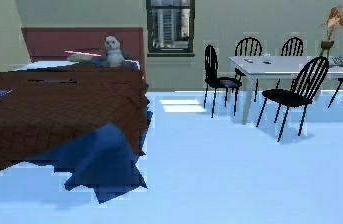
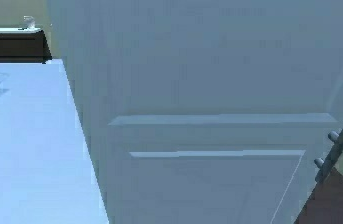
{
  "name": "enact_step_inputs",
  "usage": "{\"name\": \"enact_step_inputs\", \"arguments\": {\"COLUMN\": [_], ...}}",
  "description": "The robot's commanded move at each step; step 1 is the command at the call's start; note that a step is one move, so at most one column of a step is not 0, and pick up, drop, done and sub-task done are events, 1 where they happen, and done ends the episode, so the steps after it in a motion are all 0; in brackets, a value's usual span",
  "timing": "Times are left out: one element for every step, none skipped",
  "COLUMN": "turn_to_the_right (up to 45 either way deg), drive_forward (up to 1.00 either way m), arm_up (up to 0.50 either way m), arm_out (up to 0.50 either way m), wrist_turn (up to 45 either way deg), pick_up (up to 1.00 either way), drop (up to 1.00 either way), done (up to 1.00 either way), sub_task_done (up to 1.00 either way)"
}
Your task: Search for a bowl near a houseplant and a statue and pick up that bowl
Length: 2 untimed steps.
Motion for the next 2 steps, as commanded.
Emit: {"name": "enact_step_inputs", "arguments": {"turn_to_the_right": [0.0, 42.0], "drive_forward": [0.50, 0.00], "arm_up": [0.00, 0.00], "arm_out": [0.00, 0.00], "wrist_turn": [0.0, 0.0], "pick_up": [0.00, 0.00], "drop": [0.00, 0.00], "done": [0.00, 0.00], "sub_task_done": [0.00, 0.00]}}
